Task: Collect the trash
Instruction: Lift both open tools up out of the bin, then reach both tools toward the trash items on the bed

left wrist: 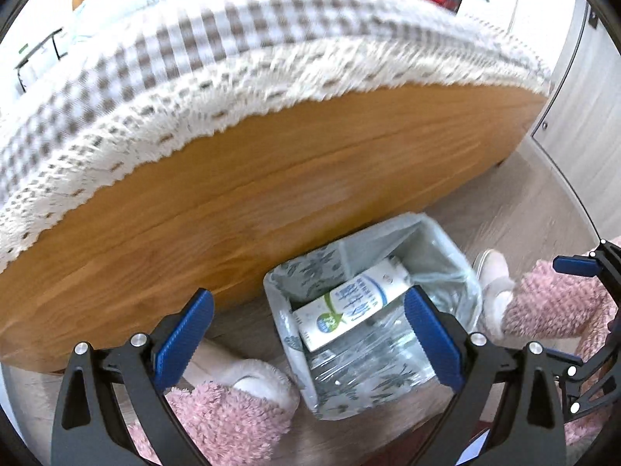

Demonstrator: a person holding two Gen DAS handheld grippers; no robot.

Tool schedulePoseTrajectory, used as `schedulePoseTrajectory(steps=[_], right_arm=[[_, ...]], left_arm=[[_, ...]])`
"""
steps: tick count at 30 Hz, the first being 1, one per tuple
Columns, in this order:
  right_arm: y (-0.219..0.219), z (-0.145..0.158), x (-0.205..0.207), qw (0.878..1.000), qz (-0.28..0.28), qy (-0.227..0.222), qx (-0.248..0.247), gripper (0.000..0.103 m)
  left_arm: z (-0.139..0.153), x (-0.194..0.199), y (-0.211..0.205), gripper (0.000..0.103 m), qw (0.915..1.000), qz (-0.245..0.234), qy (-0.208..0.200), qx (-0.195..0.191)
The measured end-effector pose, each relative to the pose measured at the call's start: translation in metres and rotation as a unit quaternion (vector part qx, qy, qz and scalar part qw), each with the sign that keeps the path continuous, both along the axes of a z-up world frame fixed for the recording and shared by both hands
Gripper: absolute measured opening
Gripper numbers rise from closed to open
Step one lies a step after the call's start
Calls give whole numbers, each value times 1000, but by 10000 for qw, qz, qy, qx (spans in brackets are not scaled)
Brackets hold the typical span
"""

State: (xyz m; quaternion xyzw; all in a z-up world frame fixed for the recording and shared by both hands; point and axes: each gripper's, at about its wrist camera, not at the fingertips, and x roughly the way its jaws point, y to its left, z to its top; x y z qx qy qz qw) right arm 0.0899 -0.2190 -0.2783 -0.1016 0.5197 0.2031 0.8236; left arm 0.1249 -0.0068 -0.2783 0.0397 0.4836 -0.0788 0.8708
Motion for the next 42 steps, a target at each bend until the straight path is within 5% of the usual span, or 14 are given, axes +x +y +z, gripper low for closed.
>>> schedulePoseTrajectory(steps=[11,17,27,42], right_arm=[[-25,35,-21,9952,-335,-856,347,95],[-47,55,-28,9887,-601,-1272,521,95],[-74,80,-17,9769,-879,-1766,823,95],[-126,134,39,9508,-1294,-2759,561,95]], left_arm=[[35,-32,-33,95,9941,-55,-1067,164],[48,-40,-40,95,9903,17,-1386,-47],[70,-43,-57,95,9867,-63,-1614,-163],[103,-3,-86,95,9810,-250,-1877,-416]])
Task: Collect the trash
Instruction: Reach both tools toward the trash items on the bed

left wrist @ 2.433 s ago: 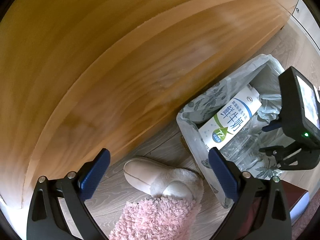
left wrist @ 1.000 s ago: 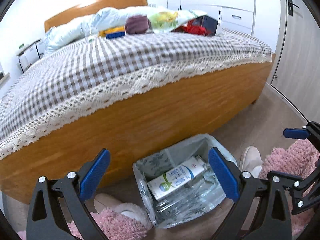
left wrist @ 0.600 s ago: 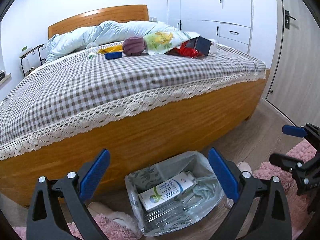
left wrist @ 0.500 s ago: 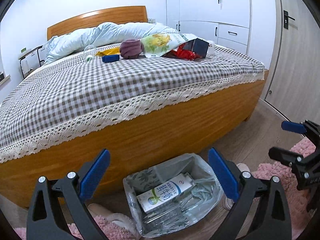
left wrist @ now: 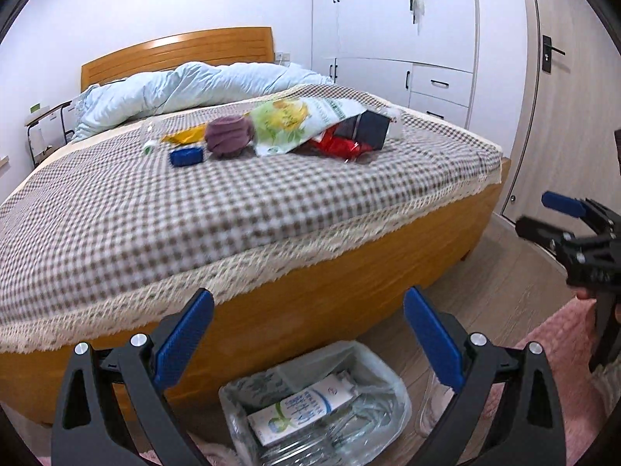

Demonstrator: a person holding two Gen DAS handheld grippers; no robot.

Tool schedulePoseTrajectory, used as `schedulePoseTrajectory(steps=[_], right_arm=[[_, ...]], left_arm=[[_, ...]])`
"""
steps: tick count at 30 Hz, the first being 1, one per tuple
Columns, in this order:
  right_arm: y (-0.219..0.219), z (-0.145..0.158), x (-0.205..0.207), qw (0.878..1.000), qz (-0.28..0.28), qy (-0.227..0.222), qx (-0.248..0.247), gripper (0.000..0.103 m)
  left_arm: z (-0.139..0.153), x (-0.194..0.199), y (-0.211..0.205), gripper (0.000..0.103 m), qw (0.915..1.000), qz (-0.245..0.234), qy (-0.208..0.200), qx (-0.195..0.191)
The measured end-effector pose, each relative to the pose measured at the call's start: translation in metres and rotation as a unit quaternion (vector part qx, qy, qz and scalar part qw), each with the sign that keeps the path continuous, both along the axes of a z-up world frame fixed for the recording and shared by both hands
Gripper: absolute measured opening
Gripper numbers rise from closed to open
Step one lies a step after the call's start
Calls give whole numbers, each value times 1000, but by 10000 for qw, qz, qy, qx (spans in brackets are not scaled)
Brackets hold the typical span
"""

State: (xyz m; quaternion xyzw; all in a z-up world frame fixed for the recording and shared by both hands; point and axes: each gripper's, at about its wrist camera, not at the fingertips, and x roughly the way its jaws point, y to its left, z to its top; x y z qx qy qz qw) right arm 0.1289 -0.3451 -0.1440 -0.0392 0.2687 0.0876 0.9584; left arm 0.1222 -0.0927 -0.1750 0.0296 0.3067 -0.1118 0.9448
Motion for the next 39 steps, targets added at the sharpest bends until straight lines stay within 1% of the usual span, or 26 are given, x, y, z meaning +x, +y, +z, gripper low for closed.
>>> schedulePoseTrajectory(steps=[6,13,16,20,24,27,30,36,39], right_arm=[[-23,16,30,9993,-205,-287,-79,95],[-44,22,67,9980,-318,-493,-244,95],[-60,26,87,9975,-343,-602,-128,95],[-82,20,116,9965,-505,-667,67,95],[-102,13,136,9946,-706,-742,157,95],[-119,9,149,9928,-836,-791,319,95],[-130,7,160,9910,-984,-830,363,95],[-146,1,173,9890,-1159,-761,521,95],[-149,-1,176,9887,-1197,-751,509,95]], left_arm=[[8,28,-27,95,9998,-215,1,-44],[20,68,-74,95,9989,-447,-129,-4],[25,90,-99,95,9985,-507,-198,38],[27,122,-130,95,9987,-503,-91,-73],[26,154,-158,95,9995,-296,-62,2],[25,175,-170,95,9999,-98,-59,120],[25,198,-183,95,9997,106,-52,199],[21,217,-202,95,9993,213,-29,307],[17,222,-211,95,9983,345,-84,464]])
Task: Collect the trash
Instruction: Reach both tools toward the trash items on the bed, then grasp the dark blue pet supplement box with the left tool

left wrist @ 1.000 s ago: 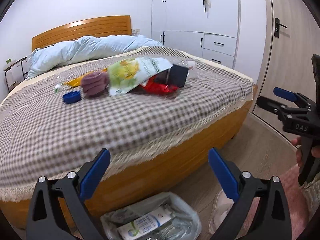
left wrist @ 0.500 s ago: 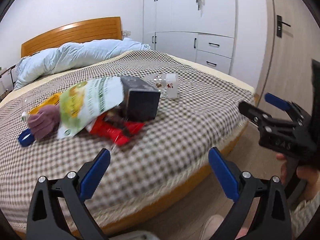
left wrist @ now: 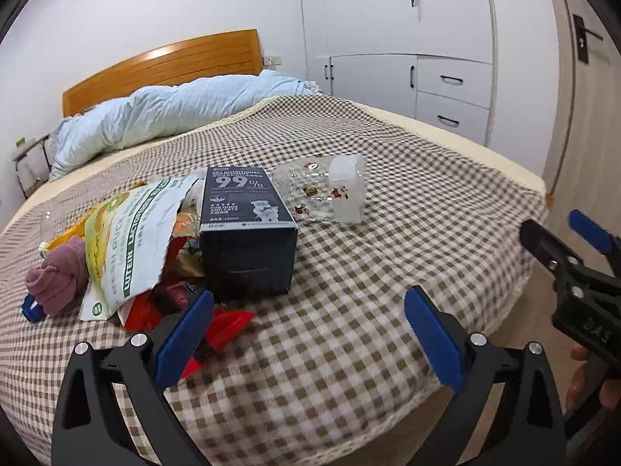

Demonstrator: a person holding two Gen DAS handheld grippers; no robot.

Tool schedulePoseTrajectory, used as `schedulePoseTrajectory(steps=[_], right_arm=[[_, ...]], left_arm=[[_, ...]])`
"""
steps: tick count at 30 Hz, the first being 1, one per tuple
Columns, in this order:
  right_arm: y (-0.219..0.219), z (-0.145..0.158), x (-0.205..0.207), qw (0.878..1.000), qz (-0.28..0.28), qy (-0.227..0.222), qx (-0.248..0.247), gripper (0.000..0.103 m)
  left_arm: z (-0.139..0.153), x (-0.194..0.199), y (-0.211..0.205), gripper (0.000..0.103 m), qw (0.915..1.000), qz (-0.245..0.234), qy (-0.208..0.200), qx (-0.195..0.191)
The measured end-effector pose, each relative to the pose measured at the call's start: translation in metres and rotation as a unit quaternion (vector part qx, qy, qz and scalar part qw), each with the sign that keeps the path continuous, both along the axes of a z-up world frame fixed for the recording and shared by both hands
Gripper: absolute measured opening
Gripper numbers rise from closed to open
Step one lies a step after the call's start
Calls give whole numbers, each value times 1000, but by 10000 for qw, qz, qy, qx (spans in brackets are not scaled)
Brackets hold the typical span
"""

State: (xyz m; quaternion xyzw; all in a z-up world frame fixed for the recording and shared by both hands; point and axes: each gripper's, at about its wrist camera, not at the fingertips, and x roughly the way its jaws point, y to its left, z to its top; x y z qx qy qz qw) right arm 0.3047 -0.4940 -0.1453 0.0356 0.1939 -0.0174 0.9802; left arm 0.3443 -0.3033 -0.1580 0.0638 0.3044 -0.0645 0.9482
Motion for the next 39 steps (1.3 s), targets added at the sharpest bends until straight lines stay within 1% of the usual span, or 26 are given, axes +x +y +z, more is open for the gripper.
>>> schedulePoseTrajectory(steps=[5,8,10,13,15,16,18,21,24,27,28,29,30,31,34,36,39], right_arm=[[-4,-2,6,9999,-78,50,53,95],[-5,-3,11,9999,-103,61,70,95],[-4,-2,12,9999,-97,49,62,95],[-3,-2,15,9999,-96,50,82,95],[-3,-4,17,9999,-89,81,111,95],[-2,-5,18,9999,-80,98,106,95],[0,-5,18,9999,-65,113,73,95],[1,-5,19,9999,-69,118,46,95],[1,-6,22,9998,-82,168,92,95],[0,-7,31,9995,-115,216,188,95],[0,-7,34,9994,-106,224,250,95],[0,-6,36,9992,-93,228,299,95],[2,-6,41,9990,-38,240,362,95],[3,-5,44,9989,15,253,394,95],[16,-4,57,9983,238,330,428,95],[27,-4,68,9969,490,447,430,95],[45,-2,82,9933,936,624,266,95]], left_arm=[[-5,17,-7,95,9995,245,83,157],[-8,22,-8,95,9982,552,8,236],[-8,20,-7,95,9964,780,-122,321],[-8,19,-7,95,9935,985,-323,477],[-8,26,-9,95,9911,1138,-286,630],[-8,31,-8,95,9888,1295,-258,691],[-9,39,-4,96,9872,1460,-219,602],[-10,46,-4,96,9875,1471,-195,529],[-8,56,-10,96,9864,1461,-312,690],[-5,65,-9,95,9846,1548,-344,735],[-5,69,-7,90,9835,1622,-308,736],[-5,72,-4,82,9826,1684,-275,735],[-5,76,0,65,9825,1711,-195,716],[-6,79,4,60,9831,1700,-122,666],[-3,82,15,59,9859,1588,-82,525],[1,83,25,59,9889,1442,-33,369],[8,86,38,59,9920,1251,41,187]])
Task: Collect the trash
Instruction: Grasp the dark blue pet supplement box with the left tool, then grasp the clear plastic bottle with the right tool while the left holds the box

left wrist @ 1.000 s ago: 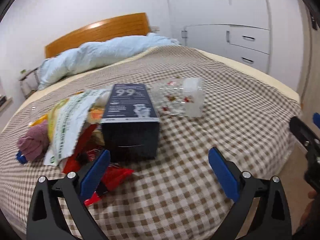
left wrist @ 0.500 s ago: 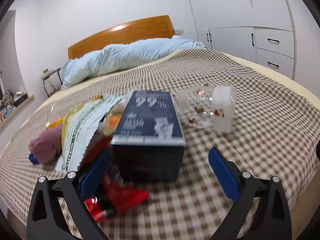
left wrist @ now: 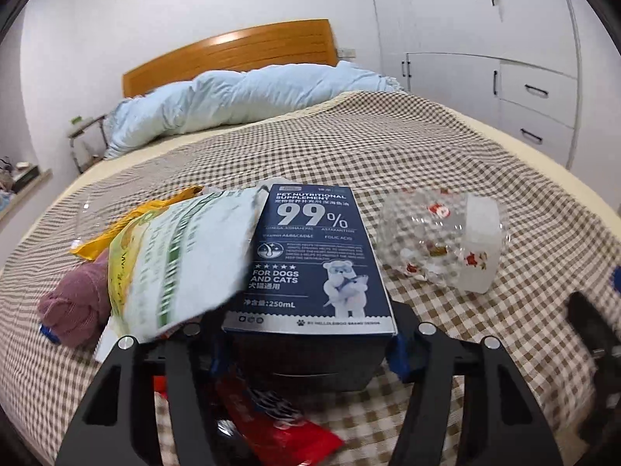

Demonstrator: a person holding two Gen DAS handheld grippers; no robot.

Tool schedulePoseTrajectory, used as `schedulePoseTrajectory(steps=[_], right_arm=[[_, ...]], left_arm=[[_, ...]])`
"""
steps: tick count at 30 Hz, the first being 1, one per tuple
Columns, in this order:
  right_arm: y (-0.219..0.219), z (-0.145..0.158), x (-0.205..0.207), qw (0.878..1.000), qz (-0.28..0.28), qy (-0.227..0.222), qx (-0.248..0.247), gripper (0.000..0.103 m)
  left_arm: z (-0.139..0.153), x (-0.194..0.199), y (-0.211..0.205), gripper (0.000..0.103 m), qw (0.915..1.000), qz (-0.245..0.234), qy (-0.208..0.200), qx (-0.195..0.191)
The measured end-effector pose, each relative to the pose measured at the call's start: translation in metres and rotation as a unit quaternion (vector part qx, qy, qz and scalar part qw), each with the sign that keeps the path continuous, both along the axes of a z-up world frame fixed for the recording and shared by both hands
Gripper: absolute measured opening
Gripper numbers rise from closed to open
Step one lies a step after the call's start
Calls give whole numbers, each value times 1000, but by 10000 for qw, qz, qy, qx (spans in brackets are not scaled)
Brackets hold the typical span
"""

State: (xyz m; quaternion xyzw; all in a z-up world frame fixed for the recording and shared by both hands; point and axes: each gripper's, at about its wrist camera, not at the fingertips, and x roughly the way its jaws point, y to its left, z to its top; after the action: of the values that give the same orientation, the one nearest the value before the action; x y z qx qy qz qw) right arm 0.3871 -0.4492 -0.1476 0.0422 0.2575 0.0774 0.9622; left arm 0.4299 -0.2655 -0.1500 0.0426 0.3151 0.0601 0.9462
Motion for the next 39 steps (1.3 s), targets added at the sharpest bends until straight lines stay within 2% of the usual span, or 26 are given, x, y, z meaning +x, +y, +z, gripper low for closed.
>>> schedulePoseTrajectory(steps=[5,7,11,15,20,24,25,26,31,39], right_arm=[[19,4,28,9971,599,305,-359,95],[23,6,45,9941,849,599,-314,95],[36,5,69,9908,984,788,-502,95],[46,-7,98,9862,1183,1114,-316,95],[55,-19,116,9789,1386,1476,-273,95],[44,-16,111,9784,1560,1317,327,95],[42,-15,109,9781,1606,1262,401,88],[41,-15,106,9760,1708,1245,516,73],[35,-13,89,9722,1863,1284,594,73],[15,18,42,9854,1393,930,300,73]], left_arm=[[19,1,19,59,9995,-296,-109,-55],[24,1,22,59,9991,-399,-167,-11],[22,2,23,59,9983,-552,-167,96],[16,11,30,59,9977,-673,0,-120],[13,15,38,59,9968,-776,21,-173],[14,15,43,59,9962,-814,-4,-323],[14,14,44,59,9960,-822,-1,-346],[13,13,44,59,9959,-830,5,-361],[17,6,42,59,9953,-881,-9,-407],[42,-20,29,59,9930,-1093,-131,-434]])
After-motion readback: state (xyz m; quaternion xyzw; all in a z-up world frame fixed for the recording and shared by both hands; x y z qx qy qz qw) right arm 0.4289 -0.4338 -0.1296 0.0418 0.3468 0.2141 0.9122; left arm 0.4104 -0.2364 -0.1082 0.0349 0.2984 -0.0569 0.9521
